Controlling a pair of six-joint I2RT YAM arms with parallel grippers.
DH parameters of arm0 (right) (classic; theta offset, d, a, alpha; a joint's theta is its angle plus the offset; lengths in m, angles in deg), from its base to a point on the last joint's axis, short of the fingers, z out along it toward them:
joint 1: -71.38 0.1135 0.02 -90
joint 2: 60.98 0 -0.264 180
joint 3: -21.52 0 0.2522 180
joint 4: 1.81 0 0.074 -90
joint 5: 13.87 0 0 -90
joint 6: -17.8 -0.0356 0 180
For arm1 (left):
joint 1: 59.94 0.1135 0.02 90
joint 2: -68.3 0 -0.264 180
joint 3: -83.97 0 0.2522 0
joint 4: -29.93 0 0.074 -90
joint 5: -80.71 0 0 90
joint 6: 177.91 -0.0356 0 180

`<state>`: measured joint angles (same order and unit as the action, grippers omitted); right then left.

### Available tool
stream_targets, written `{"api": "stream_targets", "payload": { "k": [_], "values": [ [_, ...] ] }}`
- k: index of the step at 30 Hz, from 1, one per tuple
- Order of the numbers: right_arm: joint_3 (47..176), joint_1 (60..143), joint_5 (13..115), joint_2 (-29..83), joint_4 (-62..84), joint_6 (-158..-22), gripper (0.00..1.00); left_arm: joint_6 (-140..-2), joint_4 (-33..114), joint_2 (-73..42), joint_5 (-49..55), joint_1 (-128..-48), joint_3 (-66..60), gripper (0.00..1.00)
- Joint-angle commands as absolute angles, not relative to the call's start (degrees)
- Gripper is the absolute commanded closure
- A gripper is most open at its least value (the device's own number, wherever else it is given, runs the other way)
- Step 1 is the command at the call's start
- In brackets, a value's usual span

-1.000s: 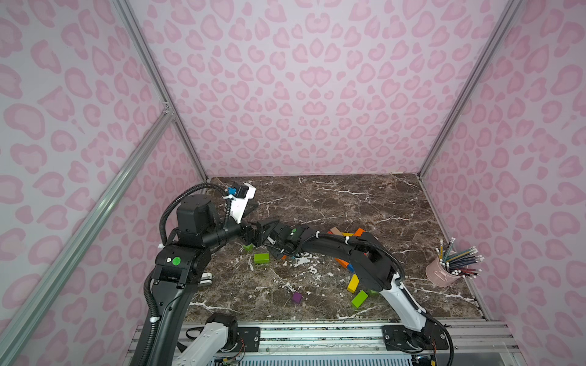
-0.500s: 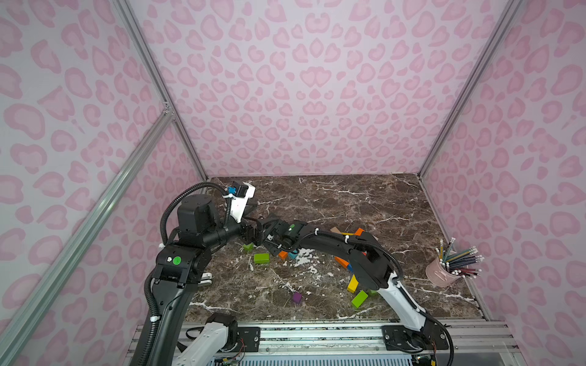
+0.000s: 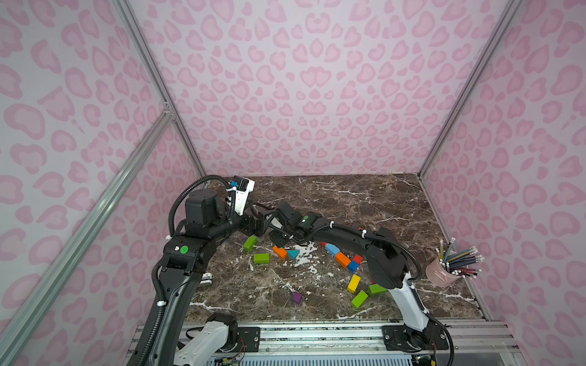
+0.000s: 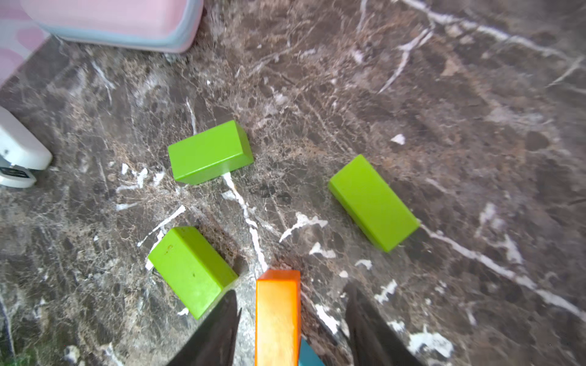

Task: Assemble a heart with building blocks
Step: Assemble the building block at the center of the board.

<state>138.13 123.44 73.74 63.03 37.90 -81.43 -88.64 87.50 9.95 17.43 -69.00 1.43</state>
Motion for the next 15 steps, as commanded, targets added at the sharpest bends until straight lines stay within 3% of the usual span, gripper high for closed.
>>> {"api": "stream_targets", "payload": {
  "k": [1, 15],
  "values": [
    [131.3, 122.6, 71.8, 57.5, 31.3, -81.9, 0.42, -88.8, 84.6, 7.6, 13.2, -69.0, 1.9, 0.03],
    [99.0, 120.2, 71.4, 31.4, 19.7, -79.7, 0.36, -96.3, 75.9, -3.5, 7.4, -68.9, 2.6, 0.03]
  ]
}}
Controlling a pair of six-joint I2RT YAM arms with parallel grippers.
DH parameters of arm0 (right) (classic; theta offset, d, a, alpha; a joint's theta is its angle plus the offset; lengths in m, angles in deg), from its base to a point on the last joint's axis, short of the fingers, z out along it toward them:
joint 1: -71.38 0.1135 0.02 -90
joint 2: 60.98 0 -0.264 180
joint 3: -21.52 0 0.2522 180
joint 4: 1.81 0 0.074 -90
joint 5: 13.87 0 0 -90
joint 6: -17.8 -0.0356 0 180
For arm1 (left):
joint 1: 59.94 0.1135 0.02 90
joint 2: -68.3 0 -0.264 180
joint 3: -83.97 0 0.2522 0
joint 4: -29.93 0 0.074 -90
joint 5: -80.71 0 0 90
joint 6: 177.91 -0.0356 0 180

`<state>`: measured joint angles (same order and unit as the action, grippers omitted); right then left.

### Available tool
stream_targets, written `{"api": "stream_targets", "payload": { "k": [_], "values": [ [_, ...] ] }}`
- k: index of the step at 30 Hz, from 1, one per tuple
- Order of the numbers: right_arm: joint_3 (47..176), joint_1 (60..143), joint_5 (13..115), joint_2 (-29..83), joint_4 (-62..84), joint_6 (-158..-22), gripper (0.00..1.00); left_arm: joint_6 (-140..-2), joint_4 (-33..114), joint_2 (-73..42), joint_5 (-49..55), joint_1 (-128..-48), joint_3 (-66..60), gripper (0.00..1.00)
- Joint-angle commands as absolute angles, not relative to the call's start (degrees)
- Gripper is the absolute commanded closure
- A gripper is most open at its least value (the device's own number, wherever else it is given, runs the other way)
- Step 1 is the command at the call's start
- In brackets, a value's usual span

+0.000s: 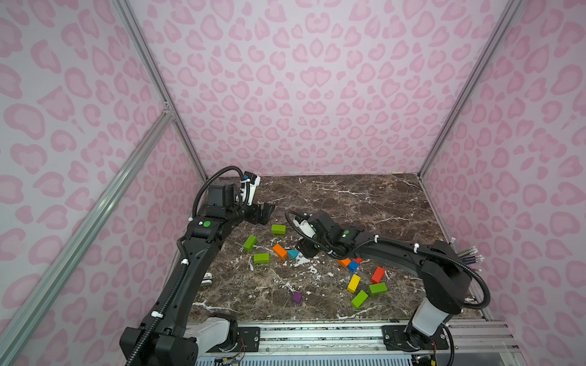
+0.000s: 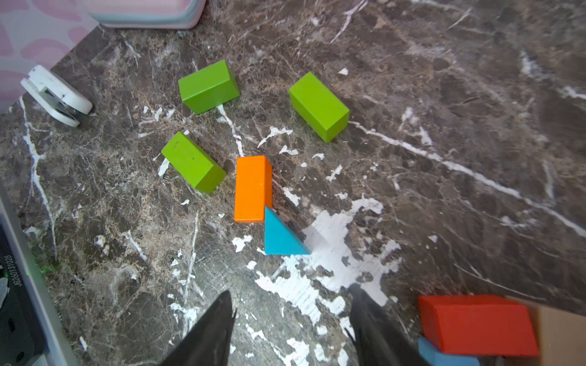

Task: Assemble a heart with building blocks
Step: Pick up the building block from the center of the board.

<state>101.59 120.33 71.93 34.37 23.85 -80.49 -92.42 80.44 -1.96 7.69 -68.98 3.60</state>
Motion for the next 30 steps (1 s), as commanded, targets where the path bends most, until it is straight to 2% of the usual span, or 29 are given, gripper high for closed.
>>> {"api": "stream_targets", "payload": {
  "k": [1, 11, 15, 20, 25, 30],
  "values": [
    [97.6, 120.1, 71.2, 29.5, 19.4, -79.7, 0.35, -98.1, 76.3, -4.7, 8.5, -69.0, 2.2, 0.03],
    [87.0, 118.4, 65.8, 11.9, 18.2, -80.7, 0.20, -113.4, 80.4, -14.7, 9.8, -69.3, 0.3, 0.03],
    [83.2, 118.0, 63.7, 4.7, 18.6, -81.6, 0.13, -115.4, 81.4, -19.5, 6.1, -70.3, -1.5, 0.02],
    [77.7, 117.6, 65.8, -4.2, 18.0, -84.8, 0.05, -119.2, 82.2, -25.2, 0.3, -73.1, -2.8, 0.01],
    [75.4, 117.3, 65.9, -9.4, 18.7, -86.1, 0.03, -120.2, 83.5, -31.8, 0.5, -74.4, -6.6, 0.00],
    [74.4, 117.3, 66.8, -11.2, 19.9, -86.5, 0.03, -120.7, 84.8, -37.4, 0.9, -74.9, -8.4, 0.06]
  ]
}}
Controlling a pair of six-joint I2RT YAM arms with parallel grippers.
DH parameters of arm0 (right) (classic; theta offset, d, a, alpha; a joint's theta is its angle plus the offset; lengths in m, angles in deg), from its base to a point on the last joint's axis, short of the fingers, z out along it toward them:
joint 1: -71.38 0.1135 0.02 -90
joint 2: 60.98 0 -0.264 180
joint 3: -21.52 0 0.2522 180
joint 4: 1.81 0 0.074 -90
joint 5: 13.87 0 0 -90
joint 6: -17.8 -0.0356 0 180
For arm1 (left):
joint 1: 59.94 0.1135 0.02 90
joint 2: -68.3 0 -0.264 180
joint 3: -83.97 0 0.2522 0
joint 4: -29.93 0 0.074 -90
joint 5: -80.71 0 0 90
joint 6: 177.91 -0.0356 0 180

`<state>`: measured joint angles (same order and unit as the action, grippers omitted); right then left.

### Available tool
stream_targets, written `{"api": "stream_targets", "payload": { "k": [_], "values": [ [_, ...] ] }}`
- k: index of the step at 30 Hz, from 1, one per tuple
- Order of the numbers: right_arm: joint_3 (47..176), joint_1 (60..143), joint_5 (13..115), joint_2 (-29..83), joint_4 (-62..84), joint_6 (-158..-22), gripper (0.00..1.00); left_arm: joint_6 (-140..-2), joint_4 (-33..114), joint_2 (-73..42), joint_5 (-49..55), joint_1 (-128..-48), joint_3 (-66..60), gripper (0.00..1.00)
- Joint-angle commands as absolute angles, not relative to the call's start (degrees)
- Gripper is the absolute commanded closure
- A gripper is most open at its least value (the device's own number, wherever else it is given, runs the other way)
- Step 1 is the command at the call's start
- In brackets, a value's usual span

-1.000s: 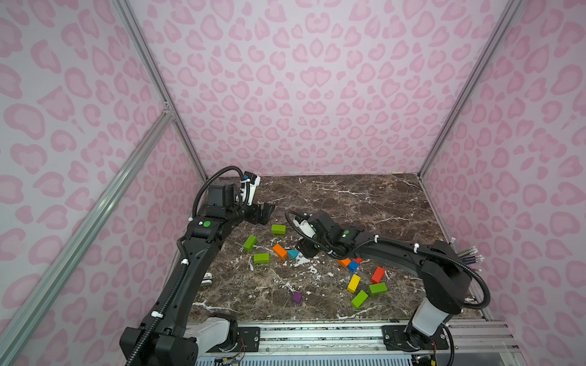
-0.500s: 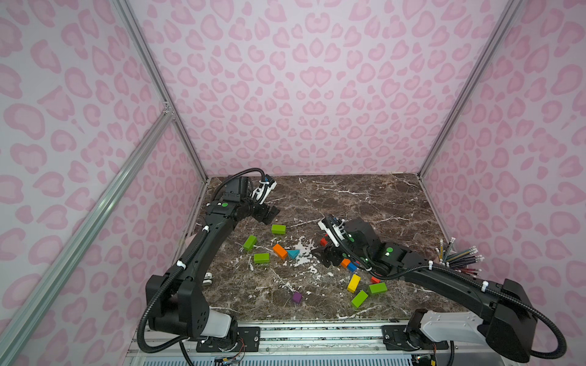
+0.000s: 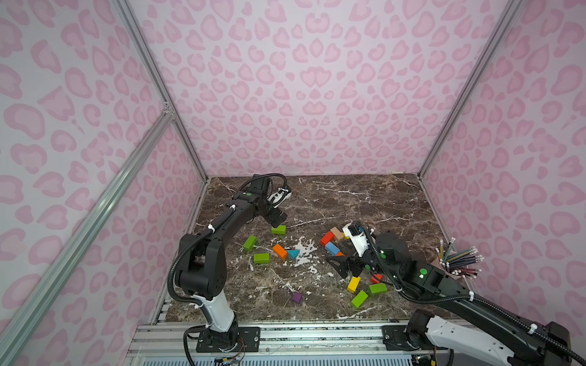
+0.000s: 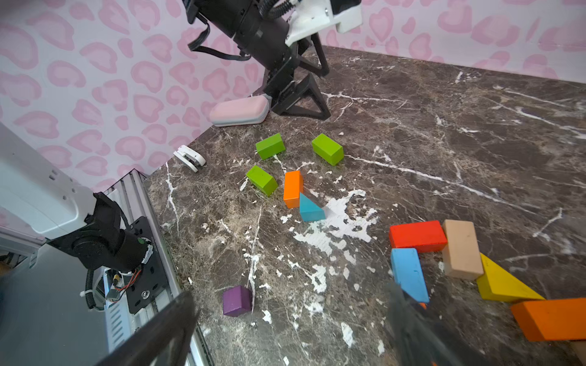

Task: Assemble a heart with building blocks
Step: Pick up the building block from the center of the board.

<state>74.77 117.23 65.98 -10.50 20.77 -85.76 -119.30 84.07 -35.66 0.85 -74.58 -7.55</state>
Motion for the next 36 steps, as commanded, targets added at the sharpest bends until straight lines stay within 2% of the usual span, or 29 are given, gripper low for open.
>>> {"api": "stream_targets", "payload": {
  "k": [1, 9, 22, 36],
  "values": [
    [74.3, 117.3, 66.9, -11.4, 20.0, -86.6, 0.03, -120.7, 84.8, -38.4, 1.3, -74.9, -8.6, 0.06],
    [74.3, 117.3, 67.6, -10.9, 20.3, -86.4, 0.03, -120.8, 86.6, -43.9, 5.8, -75.1, -11.5, 0.07],
    [74.2, 117.2, 68.4, -10.3, 20.6, -86.3, 0.03, -119.4, 88.4, -47.8, 4.9, -75.6, -12.4, 0.06],
    [74.2, 117.3, 68.7, -10.3, 20.7, -86.2, 0.03, -118.1, 87.8, -47.7, 3.1, -75.7, -10.0, 0.14]
  ]
}}
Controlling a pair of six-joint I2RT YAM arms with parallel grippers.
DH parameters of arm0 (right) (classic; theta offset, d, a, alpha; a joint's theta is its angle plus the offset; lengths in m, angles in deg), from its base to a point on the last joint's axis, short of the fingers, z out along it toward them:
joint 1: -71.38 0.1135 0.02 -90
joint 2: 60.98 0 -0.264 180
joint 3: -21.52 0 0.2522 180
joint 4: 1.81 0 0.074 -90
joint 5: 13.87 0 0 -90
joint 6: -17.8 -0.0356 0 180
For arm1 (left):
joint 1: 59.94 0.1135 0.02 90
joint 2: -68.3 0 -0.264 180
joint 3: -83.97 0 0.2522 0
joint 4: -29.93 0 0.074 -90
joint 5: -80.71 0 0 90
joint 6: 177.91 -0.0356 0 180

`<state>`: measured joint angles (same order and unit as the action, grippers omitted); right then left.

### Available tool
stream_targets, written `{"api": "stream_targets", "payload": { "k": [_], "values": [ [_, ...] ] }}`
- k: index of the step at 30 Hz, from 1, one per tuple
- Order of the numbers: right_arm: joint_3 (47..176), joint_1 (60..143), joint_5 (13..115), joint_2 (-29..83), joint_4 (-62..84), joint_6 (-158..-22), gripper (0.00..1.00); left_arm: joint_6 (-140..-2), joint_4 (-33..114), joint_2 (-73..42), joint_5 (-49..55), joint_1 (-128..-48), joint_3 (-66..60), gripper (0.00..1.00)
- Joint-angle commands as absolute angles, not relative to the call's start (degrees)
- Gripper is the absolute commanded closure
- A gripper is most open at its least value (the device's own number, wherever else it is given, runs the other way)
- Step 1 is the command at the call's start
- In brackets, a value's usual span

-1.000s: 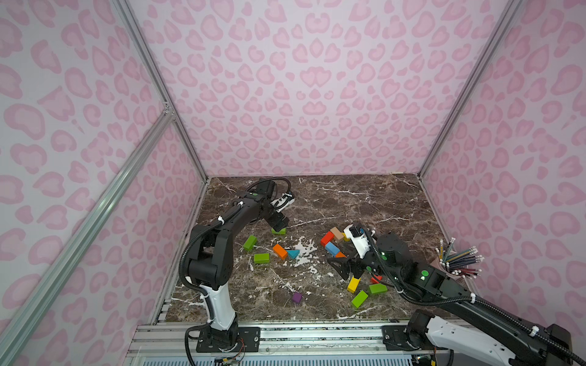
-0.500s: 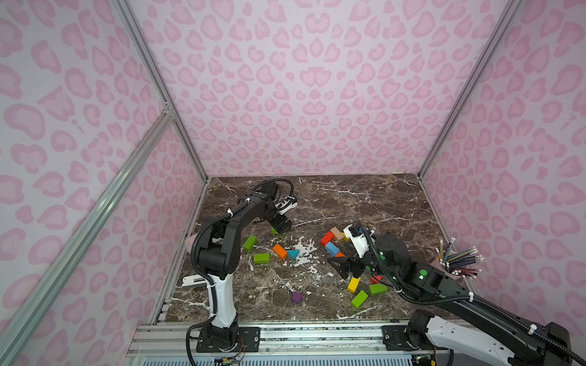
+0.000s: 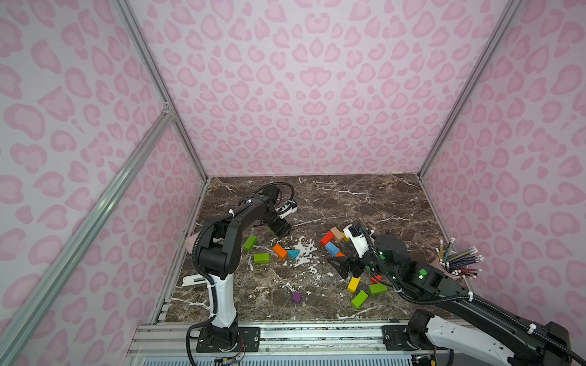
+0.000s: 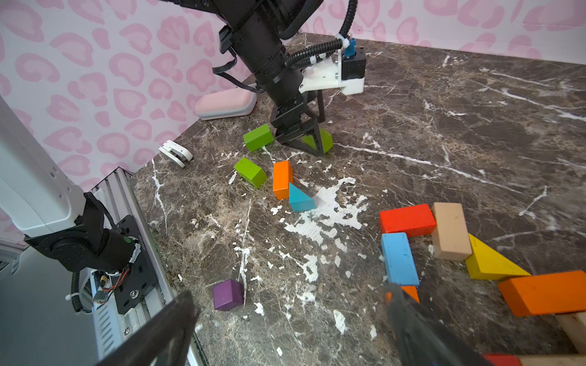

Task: Assemble a heart with building blocks
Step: Pick up the building block from the center of the board.

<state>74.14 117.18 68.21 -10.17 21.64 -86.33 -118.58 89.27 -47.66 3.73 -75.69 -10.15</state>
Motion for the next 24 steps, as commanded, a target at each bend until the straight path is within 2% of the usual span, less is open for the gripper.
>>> {"api": "stream_targets", "payload": {
  "k": [1, 15, 24],
  "values": [
    [74.2, 117.2, 68.6, -10.3, 20.7, -86.2, 0.03, -118.0, 87.6, -47.6, 2.9, -75.7, -10.0, 0.14],
    [74.2, 117.2, 68.5, -10.0, 20.6, -86.1, 0.04, -116.5, 86.8, -48.0, -0.8, -76.1, -9.4, 0.31],
    [74.3, 117.2, 68.5, -9.6, 20.6, -86.0, 0.04, -115.8, 86.8, -48.2, 0.0, -76.6, -9.4, 0.46]
  ]
}}
